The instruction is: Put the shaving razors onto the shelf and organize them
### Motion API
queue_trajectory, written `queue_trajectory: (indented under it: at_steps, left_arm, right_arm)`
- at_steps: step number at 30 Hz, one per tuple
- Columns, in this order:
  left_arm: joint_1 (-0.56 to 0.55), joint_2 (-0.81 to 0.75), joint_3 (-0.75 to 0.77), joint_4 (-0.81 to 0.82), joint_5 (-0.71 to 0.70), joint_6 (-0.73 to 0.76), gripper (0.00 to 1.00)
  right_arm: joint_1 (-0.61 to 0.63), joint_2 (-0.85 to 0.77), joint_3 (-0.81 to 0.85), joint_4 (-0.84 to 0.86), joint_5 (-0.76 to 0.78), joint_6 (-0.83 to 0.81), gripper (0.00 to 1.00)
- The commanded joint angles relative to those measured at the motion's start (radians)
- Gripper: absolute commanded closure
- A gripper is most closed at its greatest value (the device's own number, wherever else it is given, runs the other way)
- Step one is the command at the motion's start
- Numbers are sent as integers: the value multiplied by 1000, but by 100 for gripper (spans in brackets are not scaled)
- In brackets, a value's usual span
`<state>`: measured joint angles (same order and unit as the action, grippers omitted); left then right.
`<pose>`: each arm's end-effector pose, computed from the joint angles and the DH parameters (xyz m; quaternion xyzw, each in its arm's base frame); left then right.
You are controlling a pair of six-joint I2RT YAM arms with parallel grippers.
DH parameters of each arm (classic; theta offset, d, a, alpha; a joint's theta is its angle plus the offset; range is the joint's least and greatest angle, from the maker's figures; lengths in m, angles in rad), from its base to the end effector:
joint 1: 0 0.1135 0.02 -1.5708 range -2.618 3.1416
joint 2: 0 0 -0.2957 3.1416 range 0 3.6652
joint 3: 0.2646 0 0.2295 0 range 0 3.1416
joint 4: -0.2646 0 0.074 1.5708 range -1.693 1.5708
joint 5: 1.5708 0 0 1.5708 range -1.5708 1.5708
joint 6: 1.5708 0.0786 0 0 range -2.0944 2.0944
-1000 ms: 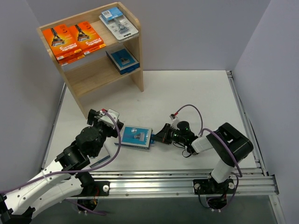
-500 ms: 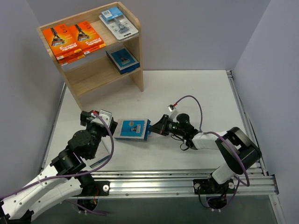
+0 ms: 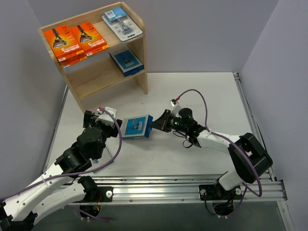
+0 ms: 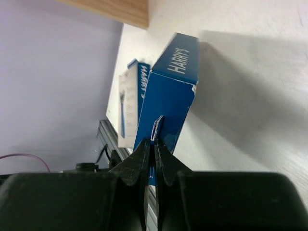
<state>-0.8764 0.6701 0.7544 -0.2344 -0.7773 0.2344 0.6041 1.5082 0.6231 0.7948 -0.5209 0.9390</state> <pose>0.1271 -0.0665 0.3562 0.1600 0.7264 0.0822 0.6633 0.2492 0.2195 0.2624 -0.0524 0.7324 0.5907 0.3346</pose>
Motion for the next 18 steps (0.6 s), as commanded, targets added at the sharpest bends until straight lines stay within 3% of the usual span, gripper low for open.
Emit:
queue_trajectory:
  at_steps: [1,5,11,18]
  left_arm:
    - [37,43,98,-95,-1,-136,6]
    - [178,108,151,-189,131,-277,5]
    - [300,31,134,-266,256,-420,5]
    - [344,-104,114,-310,111,-509,5]
  right_arm:
    - [8,-66,116,-26,19,-34,100]
    - [8,-72,188,-58,22,-37,100]
    - [8,-66,321,-144,33,-62,100]
    - [8,-34,487,-180,58,-49,100]
